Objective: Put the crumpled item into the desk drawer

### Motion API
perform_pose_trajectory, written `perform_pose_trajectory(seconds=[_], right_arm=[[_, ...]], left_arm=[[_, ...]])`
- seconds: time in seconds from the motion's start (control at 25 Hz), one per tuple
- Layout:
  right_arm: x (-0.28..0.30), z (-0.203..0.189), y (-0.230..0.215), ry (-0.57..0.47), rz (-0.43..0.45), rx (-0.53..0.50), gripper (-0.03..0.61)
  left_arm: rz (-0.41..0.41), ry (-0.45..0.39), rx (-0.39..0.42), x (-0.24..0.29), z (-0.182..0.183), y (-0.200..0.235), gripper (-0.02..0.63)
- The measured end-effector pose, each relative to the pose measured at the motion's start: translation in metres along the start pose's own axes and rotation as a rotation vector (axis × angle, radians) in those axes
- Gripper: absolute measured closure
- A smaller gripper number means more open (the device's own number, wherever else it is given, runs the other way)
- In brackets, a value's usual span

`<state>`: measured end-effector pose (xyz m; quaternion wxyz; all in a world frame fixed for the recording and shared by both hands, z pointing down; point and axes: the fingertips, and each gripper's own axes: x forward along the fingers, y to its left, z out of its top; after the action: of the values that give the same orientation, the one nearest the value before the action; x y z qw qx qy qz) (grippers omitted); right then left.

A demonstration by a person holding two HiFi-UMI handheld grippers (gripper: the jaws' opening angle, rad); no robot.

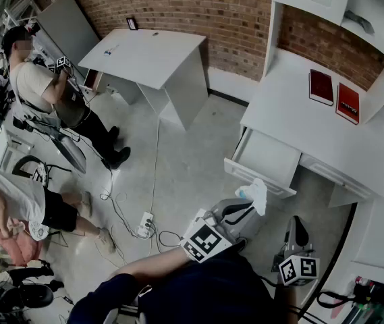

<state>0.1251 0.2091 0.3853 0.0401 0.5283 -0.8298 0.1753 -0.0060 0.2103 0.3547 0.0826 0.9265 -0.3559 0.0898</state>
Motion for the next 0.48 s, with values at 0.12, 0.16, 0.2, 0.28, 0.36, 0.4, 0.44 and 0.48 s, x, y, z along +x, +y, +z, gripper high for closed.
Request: perform_pose_trajectory(seconds=[0.12, 0.16, 0.2, 0.28, 0.36, 0.4, 0.44, 0.48], right_arm=[[0.005, 0.002, 0.013, -0.002, 0.001, -0.016, 0.578], [0.006, 0.003, 0.018, -0.003, -0.001, -0.022, 0.577], [0.007, 0.004, 0.025, -0.003, -0.005, -0.029, 0.578], [0.004, 0.006, 0.040, -0.003, -0.025, -0.047, 0.578], [0.003, 0.010, 0.052, -0.007, -0.042, -0.067, 0.578], [0.007, 0.012, 0.055, -0.013, -0.038, -0.076, 0.578], [0.013, 0.015, 0.056, -0.021, -0.027, -0.082, 0.578], [0.018, 0.016, 0.055, -0.028, -0.018, -0.085, 0.577]], left_arm=[[0.022, -0.011, 0.003, -0.011, -0.001, 0.016, 0.591], [0.026, -0.016, 0.004, -0.017, 0.000, 0.022, 0.591], [0.028, -0.022, 0.005, -0.023, 0.001, 0.027, 0.591], [0.019, -0.035, 0.008, -0.038, 0.002, 0.034, 0.591], [0.015, -0.054, -0.003, -0.049, 0.005, 0.041, 0.591], [0.028, -0.065, -0.019, -0.052, 0.007, 0.047, 0.591], [0.048, -0.074, -0.033, -0.052, 0.009, 0.054, 0.591], [0.065, -0.075, -0.037, -0.051, 0.008, 0.058, 0.591]])
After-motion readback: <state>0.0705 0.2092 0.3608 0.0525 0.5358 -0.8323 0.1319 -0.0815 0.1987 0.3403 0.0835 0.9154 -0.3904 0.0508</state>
